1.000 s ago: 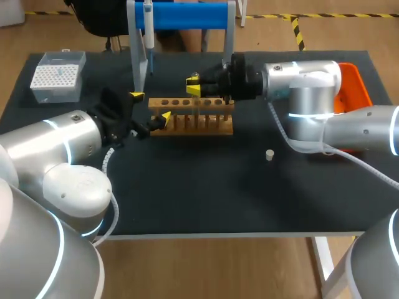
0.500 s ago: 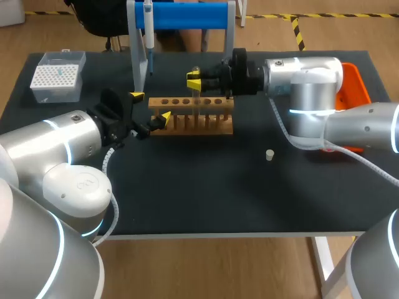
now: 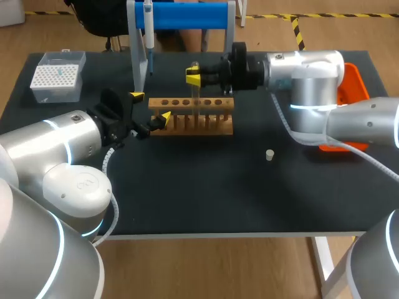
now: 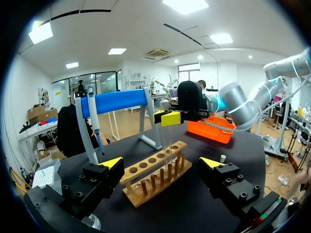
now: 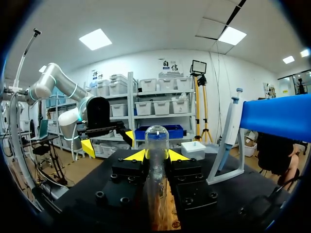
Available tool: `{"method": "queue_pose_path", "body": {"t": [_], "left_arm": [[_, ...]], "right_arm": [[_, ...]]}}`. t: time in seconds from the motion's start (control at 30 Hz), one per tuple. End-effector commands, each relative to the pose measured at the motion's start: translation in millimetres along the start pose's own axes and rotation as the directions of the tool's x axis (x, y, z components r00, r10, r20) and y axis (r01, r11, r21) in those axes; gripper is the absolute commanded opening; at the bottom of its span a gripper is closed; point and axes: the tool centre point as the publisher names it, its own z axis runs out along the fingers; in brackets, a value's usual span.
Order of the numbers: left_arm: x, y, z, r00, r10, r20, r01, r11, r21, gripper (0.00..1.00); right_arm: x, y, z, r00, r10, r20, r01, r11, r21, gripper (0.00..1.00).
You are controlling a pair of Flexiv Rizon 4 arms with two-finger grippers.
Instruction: Invert the test tube, pick up the pipette, mount the tip to pipette, aspirate from beaker and dispense into the tube, eject the tip, return the pipette, and cap with the stopper.
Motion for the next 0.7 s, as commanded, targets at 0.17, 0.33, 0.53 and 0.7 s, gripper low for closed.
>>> {"method": "queue_pose_path", "body": {"t": [0.17, 0.33, 0.53, 0.7], "left_arm": [[-1.8, 2.8, -0.5, 1.0, -0.001, -0.008, 0.001, 1.0, 0.011, 1.0], [-1.8, 2.8, -0.5, 1.0, -0.001, -0.008, 0.001, 1.0, 0.011, 1.0], [-1.8, 2.8, -0.5, 1.0, -0.001, -0.008, 0.001, 1.0, 0.011, 1.0], [-1.8, 2.8, -0.5, 1.0, -0.001, -0.008, 0.001, 1.0, 0.011, 1.0]], "right_arm": [[4.0, 8.7, -0.5, 1.0, 0.001, 0.014, -0.001, 1.0, 0.005, 0.0], [6.4, 14.6, -1.0, 1.0, 0.003, 0.017, -0.003, 1.0, 0.004, 0.0], [8.9, 24.0, -1.3, 1.0, -0.005, 0.019, 0.005, 1.0, 0.005, 0.0], [10.5, 31.1, -2.1, 1.0, -0.017, 0.022, 0.017, 1.0, 0.004, 0.0]]}}
